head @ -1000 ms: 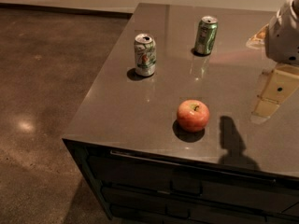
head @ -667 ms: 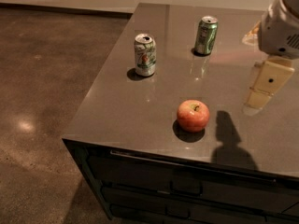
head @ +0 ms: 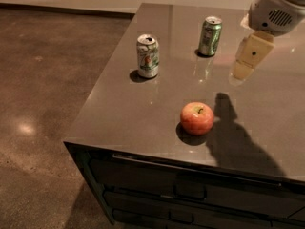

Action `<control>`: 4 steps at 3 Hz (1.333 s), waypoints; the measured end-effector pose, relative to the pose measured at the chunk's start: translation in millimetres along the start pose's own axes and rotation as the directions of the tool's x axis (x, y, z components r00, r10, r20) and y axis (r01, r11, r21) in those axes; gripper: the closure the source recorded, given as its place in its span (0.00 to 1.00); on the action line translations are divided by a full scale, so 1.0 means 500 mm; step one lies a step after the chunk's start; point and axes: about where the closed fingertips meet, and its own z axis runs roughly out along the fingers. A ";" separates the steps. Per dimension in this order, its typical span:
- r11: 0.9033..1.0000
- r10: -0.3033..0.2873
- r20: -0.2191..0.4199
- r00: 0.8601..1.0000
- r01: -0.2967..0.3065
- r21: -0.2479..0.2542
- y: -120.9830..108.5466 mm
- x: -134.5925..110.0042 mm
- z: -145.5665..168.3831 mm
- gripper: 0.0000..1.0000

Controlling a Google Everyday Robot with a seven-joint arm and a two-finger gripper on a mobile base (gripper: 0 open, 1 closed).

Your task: Move green can near 7up can

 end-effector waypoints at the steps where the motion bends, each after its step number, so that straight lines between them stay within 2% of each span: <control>1: 0.998 0.065 0.067 0.996 -0.066 0.017 -0.079 -0.027 0.018 0.00; 2: 0.989 0.141 0.163 0.977 -0.147 0.026 -0.182 -0.076 0.051 0.00; 3: 0.979 0.190 0.204 0.960 -0.202 0.036 -0.244 -0.105 0.078 0.00; 4: 0.953 0.279 0.238 0.930 -0.299 0.053 -0.311 -0.109 0.109 0.00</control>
Offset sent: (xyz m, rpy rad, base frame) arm 0.1462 -0.0004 0.0209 0.2674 -0.1003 -0.1483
